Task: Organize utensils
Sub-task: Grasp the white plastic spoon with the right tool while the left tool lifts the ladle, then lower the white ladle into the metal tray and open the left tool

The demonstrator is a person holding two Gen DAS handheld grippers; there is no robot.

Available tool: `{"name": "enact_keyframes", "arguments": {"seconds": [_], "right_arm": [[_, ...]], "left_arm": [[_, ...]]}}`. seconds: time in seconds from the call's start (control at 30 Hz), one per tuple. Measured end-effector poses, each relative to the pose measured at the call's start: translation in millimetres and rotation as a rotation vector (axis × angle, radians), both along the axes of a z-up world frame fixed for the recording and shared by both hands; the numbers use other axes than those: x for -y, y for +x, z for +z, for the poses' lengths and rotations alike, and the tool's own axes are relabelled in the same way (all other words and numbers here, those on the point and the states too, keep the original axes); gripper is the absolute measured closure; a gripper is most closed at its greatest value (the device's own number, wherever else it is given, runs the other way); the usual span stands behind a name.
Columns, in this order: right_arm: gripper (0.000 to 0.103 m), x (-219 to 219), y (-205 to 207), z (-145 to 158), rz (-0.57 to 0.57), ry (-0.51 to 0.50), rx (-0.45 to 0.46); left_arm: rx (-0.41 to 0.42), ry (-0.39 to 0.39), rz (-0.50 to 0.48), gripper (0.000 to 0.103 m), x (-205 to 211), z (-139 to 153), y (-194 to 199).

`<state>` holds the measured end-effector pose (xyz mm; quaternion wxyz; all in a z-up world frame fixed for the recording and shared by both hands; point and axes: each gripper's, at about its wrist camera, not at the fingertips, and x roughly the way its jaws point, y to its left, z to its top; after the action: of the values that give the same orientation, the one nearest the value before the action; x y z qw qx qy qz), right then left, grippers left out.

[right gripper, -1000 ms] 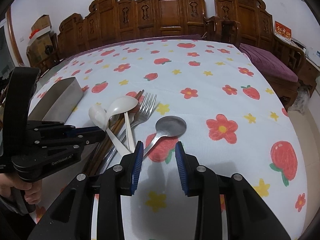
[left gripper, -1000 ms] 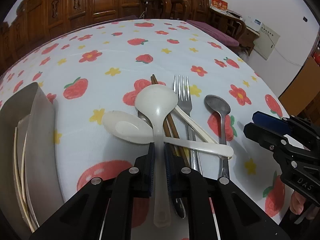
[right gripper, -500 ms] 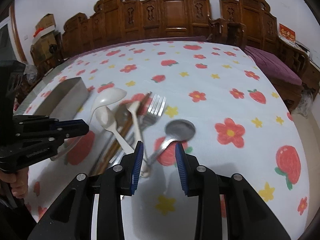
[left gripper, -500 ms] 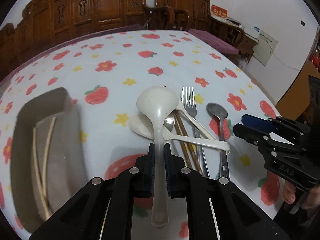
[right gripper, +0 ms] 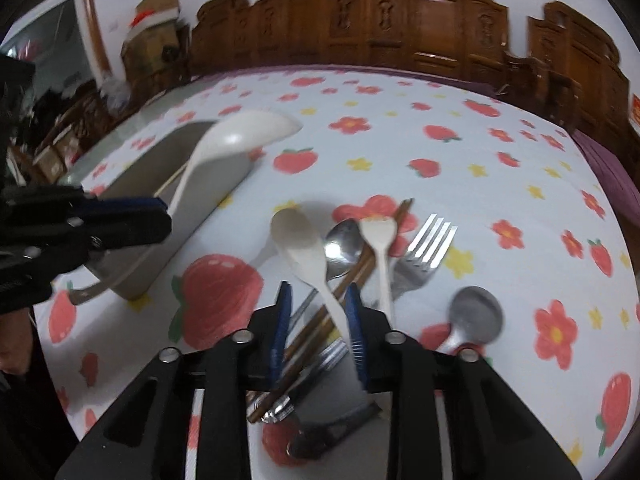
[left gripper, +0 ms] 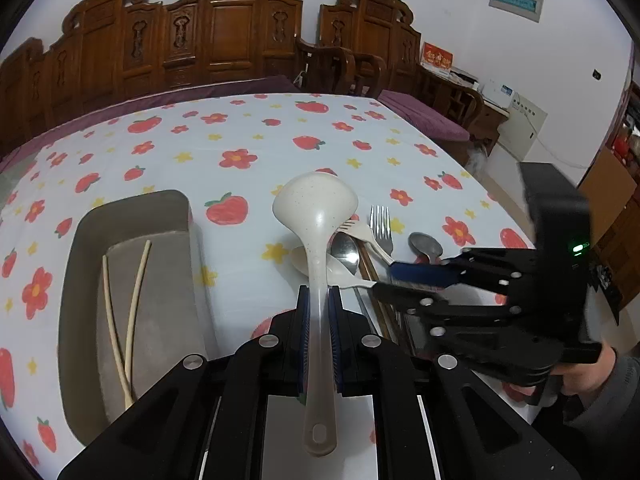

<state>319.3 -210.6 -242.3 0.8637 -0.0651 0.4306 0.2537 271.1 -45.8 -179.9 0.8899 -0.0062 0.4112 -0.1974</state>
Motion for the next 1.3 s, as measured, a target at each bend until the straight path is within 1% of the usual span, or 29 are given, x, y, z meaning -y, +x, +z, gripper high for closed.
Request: {"name": "enact_keyframes", "arguments": {"seconds": [0.1,0.3,0.4,0.43,0.63,0.67,0.7,0.73,0.93,1.13,1.3], "right_arm": [[0.077,-5.1,4.0,-3.0,0.013,-0.012,-0.008],[0.081,-9.2,6.5,-11.1,0.013,-0.083,-0.022],[0.081,-8.7,5.6,-13.1,0.011,-0.122,-0.025],[0.084,-8.4,5.3,-14.2,0.017,-0.125,-0.035],[0.085,-10.8,0.8,-12.8,0.033,-0.155,-0.03],[0.086,-10.8,0.1,-11.9,0.034,-0.155,-0.027],[0.093,-11.0,-0.4,-10.9,0.034,-0.154,-0.025],[0.094,-11.1,-0.9,-10.7,0.036,-0.153,-0.029],[0.094,-10.9,-5.6,-8.6,0.041,-0.14,-0.035],[0.094,-5.5,-16.0,14.9,0.003,-0.079,0.023],[0.094,-7.9,-25.8,30.7,-0.01,-0.024,0.062]], "left_arm": [[0.002,-0.007,-0.001,0.095,-1.4,0.5,-0.9],[0.011,-0.015,-0.004,0.095,-4.7,4.0,-4.8],[0.015,-0.019,0.001,0.095,-6.5,5.9,-5.6],[0.015,-0.02,0.002,0.095,-7.2,6.3,-5.8],[0.017,-0.023,0.009,0.095,-10.8,8.5,-5.9],[0.018,-0.024,0.01,0.095,-11.5,9.2,-5.7],[0.02,-0.023,0.012,0.095,-12.2,10.0,-5.8],[0.023,-0.024,0.013,0.095,-13.1,11.1,-5.7],[0.031,-0.027,0.027,0.095,-19.2,15.7,-7.8],[0.053,-0.013,0.047,0.095,-30.5,24.3,-11.3],[0.059,-0.003,0.084,0.095,-49.6,31.3,-13.0]]}}
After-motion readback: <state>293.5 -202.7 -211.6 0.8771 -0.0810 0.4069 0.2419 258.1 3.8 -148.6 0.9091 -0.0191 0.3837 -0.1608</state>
